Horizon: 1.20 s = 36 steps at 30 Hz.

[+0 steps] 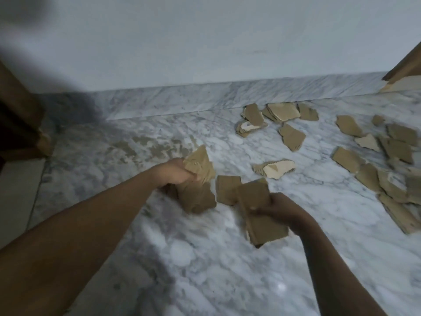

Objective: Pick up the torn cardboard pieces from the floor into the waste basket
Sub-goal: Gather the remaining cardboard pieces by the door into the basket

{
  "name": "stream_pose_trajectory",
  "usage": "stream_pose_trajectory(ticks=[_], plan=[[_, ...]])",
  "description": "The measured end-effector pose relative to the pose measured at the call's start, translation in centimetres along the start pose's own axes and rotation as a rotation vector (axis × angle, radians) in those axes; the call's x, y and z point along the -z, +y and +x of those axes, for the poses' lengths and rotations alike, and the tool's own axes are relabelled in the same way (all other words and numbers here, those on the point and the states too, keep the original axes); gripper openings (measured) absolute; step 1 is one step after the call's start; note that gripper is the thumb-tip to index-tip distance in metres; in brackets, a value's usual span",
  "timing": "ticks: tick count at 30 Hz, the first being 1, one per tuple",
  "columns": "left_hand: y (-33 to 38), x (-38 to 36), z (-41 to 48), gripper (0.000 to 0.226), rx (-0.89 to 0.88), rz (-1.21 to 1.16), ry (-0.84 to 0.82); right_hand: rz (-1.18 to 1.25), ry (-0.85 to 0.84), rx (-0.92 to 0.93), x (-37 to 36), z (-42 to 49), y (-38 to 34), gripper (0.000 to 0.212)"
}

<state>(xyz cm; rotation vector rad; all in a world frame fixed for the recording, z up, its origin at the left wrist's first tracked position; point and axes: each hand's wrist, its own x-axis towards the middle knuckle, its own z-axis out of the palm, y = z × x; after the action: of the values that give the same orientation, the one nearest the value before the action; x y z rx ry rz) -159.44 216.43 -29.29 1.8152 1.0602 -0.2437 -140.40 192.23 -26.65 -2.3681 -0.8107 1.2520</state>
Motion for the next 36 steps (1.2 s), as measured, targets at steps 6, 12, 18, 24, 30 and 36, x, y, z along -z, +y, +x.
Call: stream_pose_trajectory(ticks=[6,12,18,24,30,36], plan=[[7.8,-7.9,-0.8,0.081,-0.201,0.704,-0.17,-0.482,0.283,-0.108,7.4,3.8,2.7,0.052],[9.8,-11.1,0.5,0.061,-0.088,0.788,-0.125,-0.717,0.126,0.089,9.0,8.2,0.3,0.064],[9.5,-10.9,1.4,0.098,-0.152,0.695,-0.029,-0.73,0.063,0.086,9.7,10.4,0.3,0.066],[11.3,-8.5,5.3,0.088,-0.23,0.737,0.135,-0.56,0.024,0.046,9.6,10.5,0.2,0.062],[16.0,-7.3,10.9,0.079,-0.326,0.806,0.208,-0.487,0.018,0.017,11.6,11.0,0.1,0.045],[18.3,-5.8,16.6,0.119,-0.105,0.823,-0.009,-0.127,0.336,0.028,19.1,14.9,0.8,0.031]])
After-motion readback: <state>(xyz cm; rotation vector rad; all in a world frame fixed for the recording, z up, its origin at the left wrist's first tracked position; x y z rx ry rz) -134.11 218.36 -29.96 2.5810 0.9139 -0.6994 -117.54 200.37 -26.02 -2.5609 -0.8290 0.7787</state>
